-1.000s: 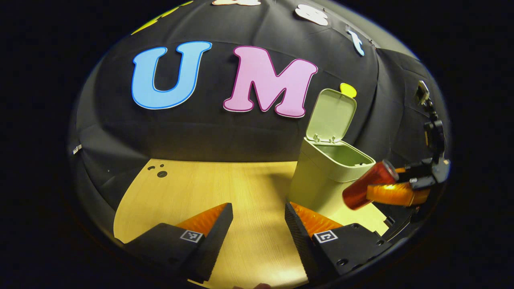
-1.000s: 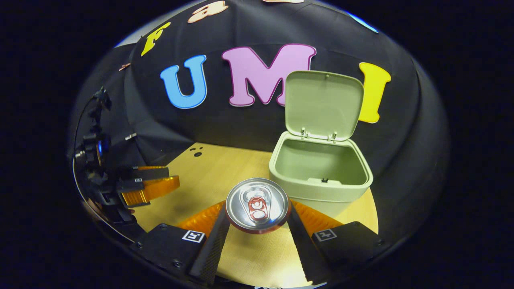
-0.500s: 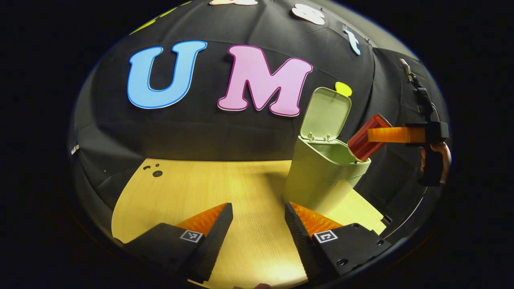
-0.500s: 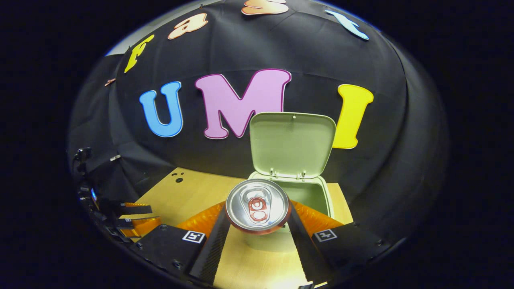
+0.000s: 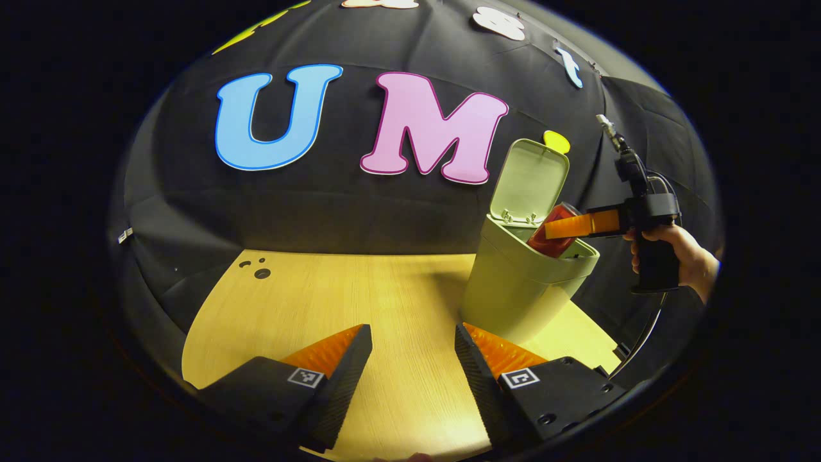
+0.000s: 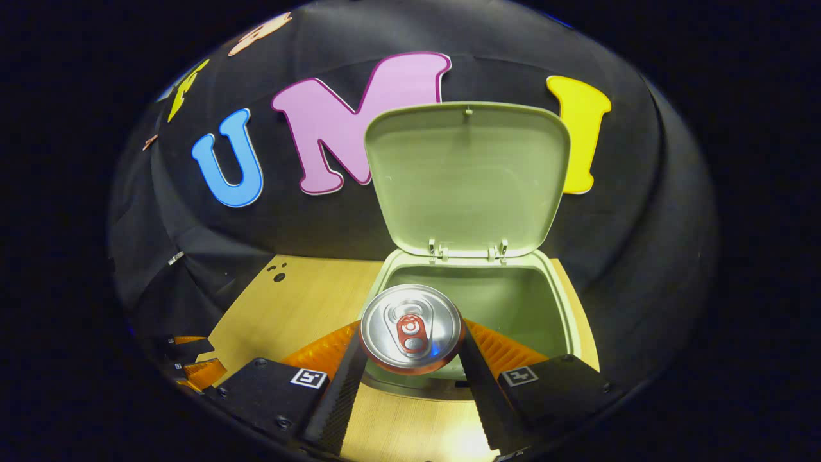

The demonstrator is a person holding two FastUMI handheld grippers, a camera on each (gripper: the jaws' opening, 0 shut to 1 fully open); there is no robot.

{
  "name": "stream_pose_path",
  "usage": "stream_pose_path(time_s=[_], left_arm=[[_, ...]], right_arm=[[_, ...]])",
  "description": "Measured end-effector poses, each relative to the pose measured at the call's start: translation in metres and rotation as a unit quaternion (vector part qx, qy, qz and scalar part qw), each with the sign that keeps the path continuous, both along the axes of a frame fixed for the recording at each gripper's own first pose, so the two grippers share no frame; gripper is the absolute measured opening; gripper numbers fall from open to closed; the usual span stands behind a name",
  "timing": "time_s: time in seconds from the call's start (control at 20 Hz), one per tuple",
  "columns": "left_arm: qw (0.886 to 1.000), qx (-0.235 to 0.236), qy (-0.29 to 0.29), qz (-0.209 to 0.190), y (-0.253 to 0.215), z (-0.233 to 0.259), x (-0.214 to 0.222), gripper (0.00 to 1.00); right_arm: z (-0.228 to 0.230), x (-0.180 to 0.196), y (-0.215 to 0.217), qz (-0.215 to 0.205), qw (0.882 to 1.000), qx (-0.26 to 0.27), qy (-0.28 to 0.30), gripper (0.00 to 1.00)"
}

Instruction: Press the lid of the desktop garbage bin to open it, pick up the crumpled paper on the desktop and throw it into the bin, then pick up the pop can on the desktop and drop it into the bin, and finally close the garbage bin lid.

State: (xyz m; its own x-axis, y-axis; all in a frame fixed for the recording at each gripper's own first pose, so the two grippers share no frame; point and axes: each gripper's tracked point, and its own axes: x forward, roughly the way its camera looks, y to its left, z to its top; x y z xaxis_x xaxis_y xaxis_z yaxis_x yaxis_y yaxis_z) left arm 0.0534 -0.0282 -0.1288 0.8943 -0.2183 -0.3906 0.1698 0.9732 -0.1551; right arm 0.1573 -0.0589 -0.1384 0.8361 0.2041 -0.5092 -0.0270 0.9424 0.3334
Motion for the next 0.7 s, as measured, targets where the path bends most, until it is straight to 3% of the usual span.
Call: stream_pose_path(time_s=[0.7], left_arm=[[1.000,-0.002,0.005,0.005,0.006,-0.004,0.000,0.85]], right_arm=[[-0.033,-0.001,0.001,-0.010,0.999,0.013,0.045,0.84]])
